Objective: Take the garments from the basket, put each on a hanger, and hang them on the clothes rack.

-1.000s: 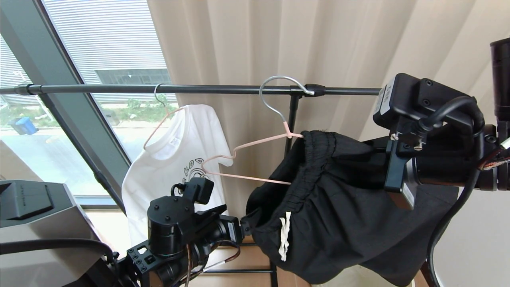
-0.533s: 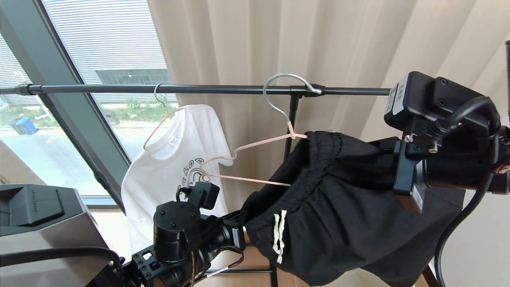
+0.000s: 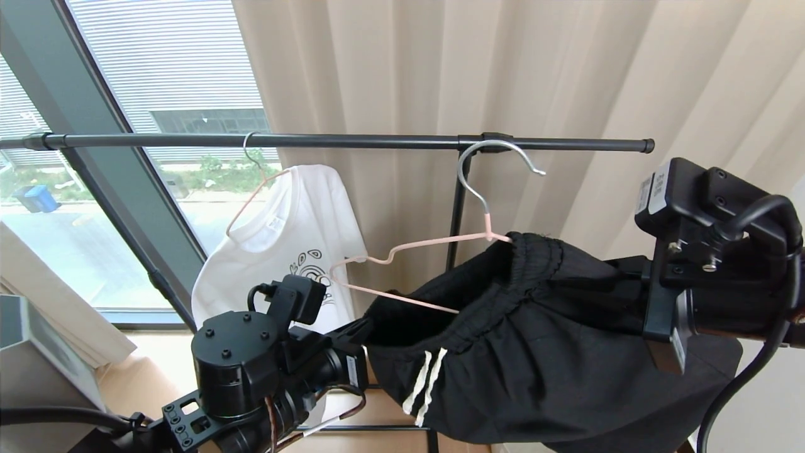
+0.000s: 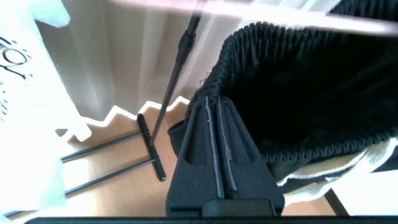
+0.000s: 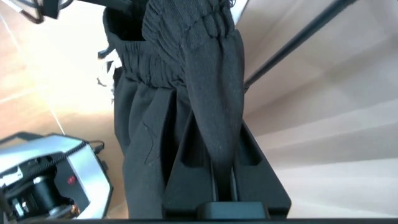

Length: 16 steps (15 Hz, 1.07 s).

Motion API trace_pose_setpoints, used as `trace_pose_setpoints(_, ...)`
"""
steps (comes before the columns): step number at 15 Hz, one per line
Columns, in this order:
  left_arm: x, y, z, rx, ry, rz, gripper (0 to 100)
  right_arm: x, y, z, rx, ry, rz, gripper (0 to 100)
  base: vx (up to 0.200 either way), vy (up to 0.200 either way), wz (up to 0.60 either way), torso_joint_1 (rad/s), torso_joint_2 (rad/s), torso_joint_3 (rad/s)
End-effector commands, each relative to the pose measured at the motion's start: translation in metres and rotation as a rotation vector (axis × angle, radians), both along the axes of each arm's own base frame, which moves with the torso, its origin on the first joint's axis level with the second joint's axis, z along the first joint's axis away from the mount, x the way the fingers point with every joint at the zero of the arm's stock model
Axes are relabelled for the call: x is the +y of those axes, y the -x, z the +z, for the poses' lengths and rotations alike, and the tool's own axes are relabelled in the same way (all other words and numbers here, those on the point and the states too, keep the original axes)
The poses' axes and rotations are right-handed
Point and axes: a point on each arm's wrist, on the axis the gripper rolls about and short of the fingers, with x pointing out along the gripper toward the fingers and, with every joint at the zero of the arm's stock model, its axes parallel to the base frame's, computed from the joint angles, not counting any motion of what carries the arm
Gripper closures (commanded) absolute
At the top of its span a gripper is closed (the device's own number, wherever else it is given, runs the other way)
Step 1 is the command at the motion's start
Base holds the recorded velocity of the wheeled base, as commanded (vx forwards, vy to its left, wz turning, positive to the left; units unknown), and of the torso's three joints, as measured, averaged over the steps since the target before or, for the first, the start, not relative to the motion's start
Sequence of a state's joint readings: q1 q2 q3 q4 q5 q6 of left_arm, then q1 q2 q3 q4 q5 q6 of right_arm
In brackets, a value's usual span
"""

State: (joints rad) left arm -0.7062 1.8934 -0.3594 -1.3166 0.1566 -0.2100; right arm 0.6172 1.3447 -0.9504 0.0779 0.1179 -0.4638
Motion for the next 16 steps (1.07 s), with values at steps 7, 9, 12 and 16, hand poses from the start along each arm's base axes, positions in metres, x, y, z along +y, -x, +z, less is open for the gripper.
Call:
trace_pose_setpoints(7, 0.000, 0.004, 0.002, -0.032, -0.041, -0.023, 100, -0.025, 0.017, -0.035, 0.004, -0.190, -0.054, 100, 0.000, 0.000, 0.00, 0.000, 0.00, 0.000)
trace_pose_setpoints(9, 0.001, 0.003, 0.003, -0.035, -0.038, -0.014, 100, -0.026, 0.019, -0.035, 0.007, -0.189, -0.055, 100, 0.000, 0.000, 0.00, 0.000, 0.00, 0.000)
trace_pose_setpoints(12, 0.004, 0.001, 0.004, -0.038, -0.040, -0.001, 100, -0.029, 0.018, -0.037, 0.007, -0.186, -0.070, 100, 0.000, 0.000, 0.00, 0.000, 0.00, 0.000)
trace_pose_setpoints(16, 0.024, -0.010, 0.009, -0.057, -0.039, 0.082, 100, -0.030, 0.020, -0.040, 0.013, -0.181, -0.070, 100, 0.000, 0.000, 0.00, 0.000, 0.00, 0.000)
